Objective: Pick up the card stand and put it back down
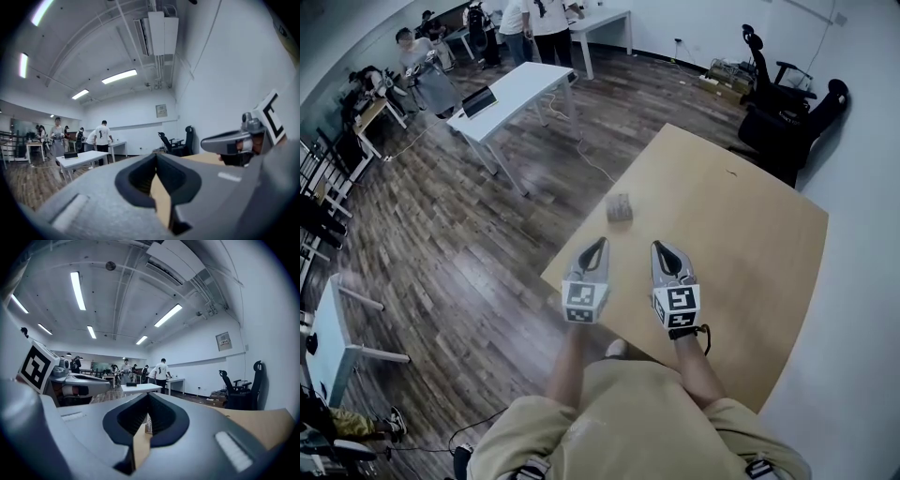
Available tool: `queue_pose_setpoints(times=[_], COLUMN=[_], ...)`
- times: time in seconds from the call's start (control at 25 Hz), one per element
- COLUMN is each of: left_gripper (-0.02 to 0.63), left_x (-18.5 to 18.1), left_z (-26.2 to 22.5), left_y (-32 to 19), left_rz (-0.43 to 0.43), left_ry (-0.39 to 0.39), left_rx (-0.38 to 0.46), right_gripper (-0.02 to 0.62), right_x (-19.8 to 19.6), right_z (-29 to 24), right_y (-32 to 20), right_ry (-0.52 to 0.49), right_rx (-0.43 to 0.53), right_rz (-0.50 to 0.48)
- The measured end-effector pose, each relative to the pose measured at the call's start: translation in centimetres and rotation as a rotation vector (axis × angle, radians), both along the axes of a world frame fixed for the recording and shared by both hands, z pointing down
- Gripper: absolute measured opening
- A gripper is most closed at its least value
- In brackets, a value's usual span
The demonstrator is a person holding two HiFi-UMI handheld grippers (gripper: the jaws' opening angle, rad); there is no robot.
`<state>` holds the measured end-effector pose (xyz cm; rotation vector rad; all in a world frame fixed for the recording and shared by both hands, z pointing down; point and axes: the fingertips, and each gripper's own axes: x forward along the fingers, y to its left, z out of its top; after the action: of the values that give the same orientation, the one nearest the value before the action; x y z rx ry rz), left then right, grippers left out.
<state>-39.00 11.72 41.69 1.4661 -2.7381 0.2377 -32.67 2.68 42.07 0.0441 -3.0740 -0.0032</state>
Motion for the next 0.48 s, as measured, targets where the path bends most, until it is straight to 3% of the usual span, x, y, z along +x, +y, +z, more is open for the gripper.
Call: queue_pose_setpoints(times=[0.16, 0.48], left_gripper=[0.002, 0.001], left_x=[1.5, 3.6], left_z=[-1.2, 0.4], left_y=[0.5, -1.8], left_rz=[-0.019, 0.017], left_ry=[-0.047, 0.006], left_rx=[0.029, 0.047], right_gripper=[0.005, 0.005], right_x=[0.4, 1.7], right_z=[-0.1, -0.1], right_y=[0.0, -2.2], right_ry=[-0.009, -0.012], right_rx=[0.004, 0.01], right_rz=[0.0, 0.042])
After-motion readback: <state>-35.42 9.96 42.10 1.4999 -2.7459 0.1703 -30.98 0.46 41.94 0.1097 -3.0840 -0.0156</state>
